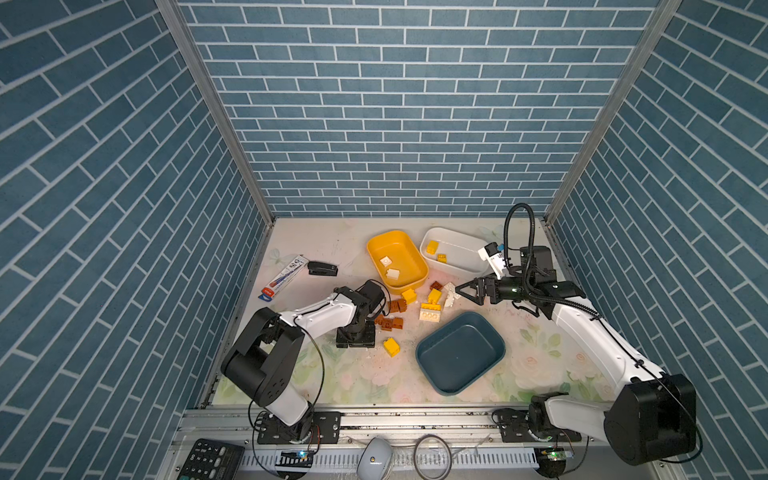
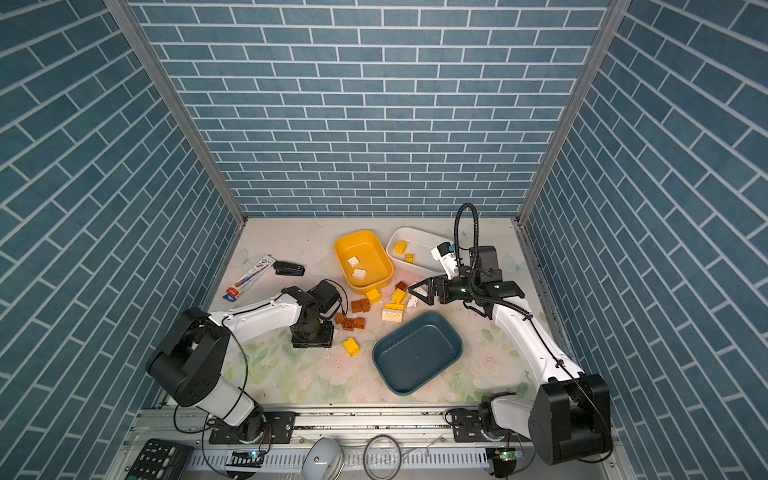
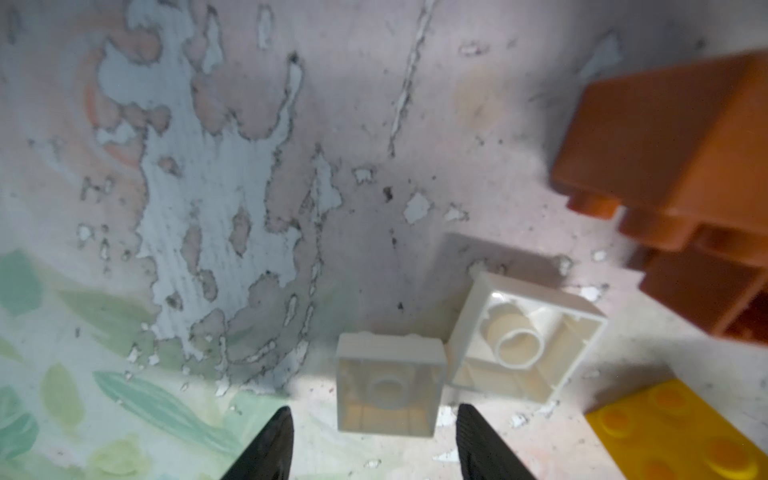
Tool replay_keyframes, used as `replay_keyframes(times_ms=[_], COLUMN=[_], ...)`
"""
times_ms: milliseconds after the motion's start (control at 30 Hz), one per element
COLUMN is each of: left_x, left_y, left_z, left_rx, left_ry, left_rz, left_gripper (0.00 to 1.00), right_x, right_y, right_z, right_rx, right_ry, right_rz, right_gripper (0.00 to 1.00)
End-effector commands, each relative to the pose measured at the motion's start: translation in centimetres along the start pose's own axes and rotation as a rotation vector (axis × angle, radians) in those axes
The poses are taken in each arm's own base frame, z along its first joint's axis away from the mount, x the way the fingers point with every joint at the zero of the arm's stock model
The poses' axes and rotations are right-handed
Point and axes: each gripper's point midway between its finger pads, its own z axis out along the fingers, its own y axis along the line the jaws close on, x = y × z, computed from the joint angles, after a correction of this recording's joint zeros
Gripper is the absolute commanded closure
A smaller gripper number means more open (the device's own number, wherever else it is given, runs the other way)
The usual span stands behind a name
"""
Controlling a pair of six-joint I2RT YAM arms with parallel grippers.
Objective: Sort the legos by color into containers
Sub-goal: 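Return the left gripper to the bricks and grasp another white brick, then carry the white brick with the left gripper and release it into the yellow tub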
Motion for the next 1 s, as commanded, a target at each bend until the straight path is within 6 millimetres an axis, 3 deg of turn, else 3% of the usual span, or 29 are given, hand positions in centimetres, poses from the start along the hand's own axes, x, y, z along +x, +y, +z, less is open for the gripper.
replay_keyframes(times_ms=[0, 300, 433, 567, 767, 967], left_x=[-1.2, -2.2, -2.2, -1.9, -3.6, -8.1], left_y=[0.2, 0.3, 0.1, 0.5, 0.1, -1.3], left_z=[0.0, 0.7, 0.2, -0.9, -5.1, -9.5], left_rx=[-0.029, -0.017, 0.0, -0.002, 0.008, -0.012], left_ry=[-0.041, -0.049, -0.048, -0.053, -0.101, -0.182], left_rz=[0.031, 0.023, 0.024, 0.03, 0.088, 0.205], left_gripper=[0.41, 0.54, 0.67, 0.69, 0.69, 0.69], right_x=[0.7, 1.0, 1.1, 1.1, -0.1, -1.6], right_y=[0.4, 0.4, 0.4, 0.2, 0.1, 0.1], right_z=[-0.4, -0.5, -0.4, -0.4, -0.1, 0.1], right_rx=[0.0, 0.004, 0.001, 0.011, -0.008, -0.012], right_ry=[0.003, 0.004, 0.008, 0.004, -0.032, -0.051], right_rz=[-0.01, -0.005, 0.002, 0.0, 0.005, -0.011], right_gripper=[0.01, 0.01, 0.01, 0.01, 0.01, 0.01])
